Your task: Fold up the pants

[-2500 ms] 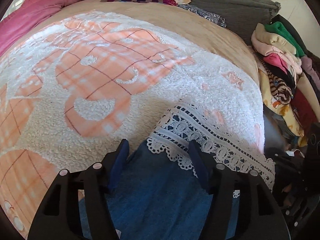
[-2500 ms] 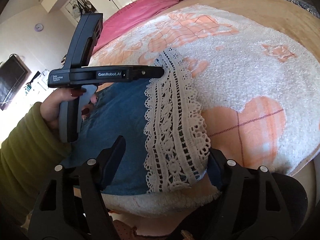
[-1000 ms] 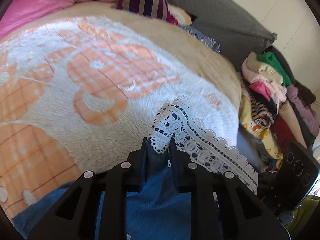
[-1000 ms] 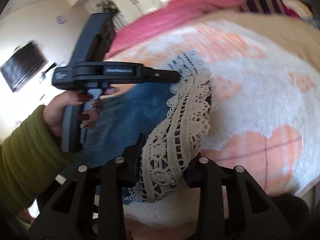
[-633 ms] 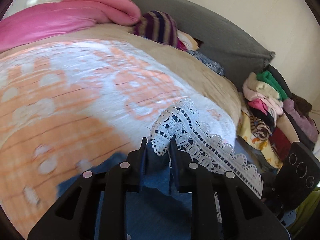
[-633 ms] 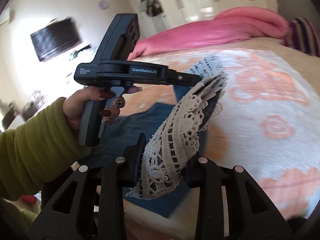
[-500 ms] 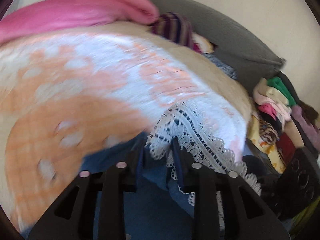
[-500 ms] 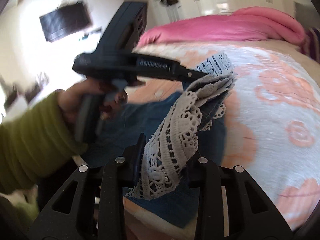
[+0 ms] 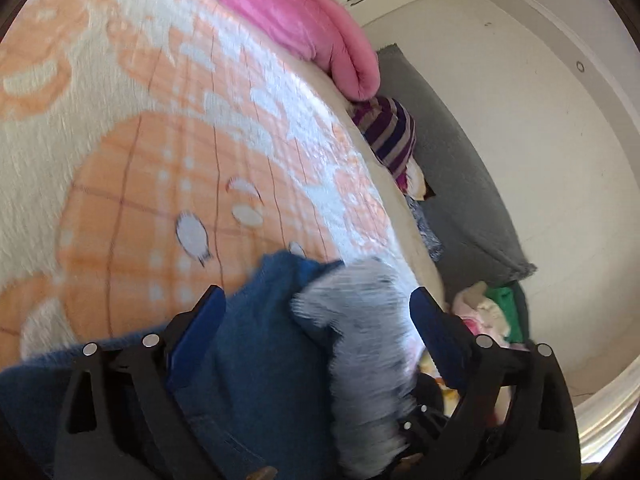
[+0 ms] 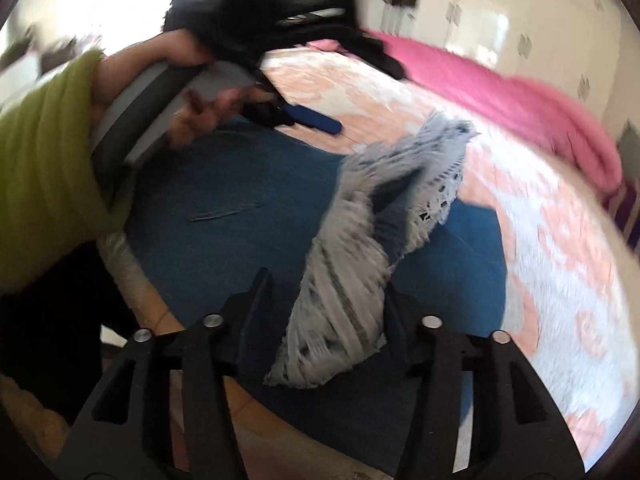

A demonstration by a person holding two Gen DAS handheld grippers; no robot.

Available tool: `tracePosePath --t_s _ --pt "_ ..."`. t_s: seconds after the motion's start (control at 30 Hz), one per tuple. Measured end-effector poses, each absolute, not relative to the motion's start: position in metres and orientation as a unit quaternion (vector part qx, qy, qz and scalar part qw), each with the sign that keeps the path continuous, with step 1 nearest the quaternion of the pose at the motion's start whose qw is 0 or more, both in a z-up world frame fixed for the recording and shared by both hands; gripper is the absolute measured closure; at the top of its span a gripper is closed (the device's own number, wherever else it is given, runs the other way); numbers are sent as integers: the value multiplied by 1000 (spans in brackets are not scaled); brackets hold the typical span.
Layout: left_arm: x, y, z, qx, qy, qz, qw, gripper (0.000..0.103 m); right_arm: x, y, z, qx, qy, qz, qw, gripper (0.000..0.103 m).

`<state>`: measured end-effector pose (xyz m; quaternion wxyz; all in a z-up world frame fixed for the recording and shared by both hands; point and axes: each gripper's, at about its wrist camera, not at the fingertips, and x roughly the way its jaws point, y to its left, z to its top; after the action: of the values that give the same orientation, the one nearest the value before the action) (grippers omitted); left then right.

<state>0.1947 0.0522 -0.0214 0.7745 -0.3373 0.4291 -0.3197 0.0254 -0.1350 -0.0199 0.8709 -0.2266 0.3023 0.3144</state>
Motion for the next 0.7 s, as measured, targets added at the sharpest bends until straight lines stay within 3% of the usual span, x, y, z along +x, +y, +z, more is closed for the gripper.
tracePosePath --t_s 0.17,0.47,0.57,0.6,0.63,0.67,0.7 --pt "195 39 -31 -317 453 -313 772 10 13 -127 -28 -263 291 313 865 48" --pt "196 24 -37 -294 456 -290 788 10 -10 -125 -17 -273 268 304 872 47" --pt "198 24 -38 -282 455 -282 796 14 -13 -118 -21 -291 264 293 871 47" --pt "197 22 -38 -273 455 -275 802 23 -14 -118 -20 -287 266 292 873 47" --pt "197 23 -39 -268 456 -268 805 31 -11 -120 -21 -280 267 289 875 41" --pt "197 24 -40 -268 457 -261 807 33 -12 -124 -18 -272 263 273 884 24" --pt "198 26 -42 -275 458 -259 805 34 -12 -127 -16 -270 256 260 891 17"
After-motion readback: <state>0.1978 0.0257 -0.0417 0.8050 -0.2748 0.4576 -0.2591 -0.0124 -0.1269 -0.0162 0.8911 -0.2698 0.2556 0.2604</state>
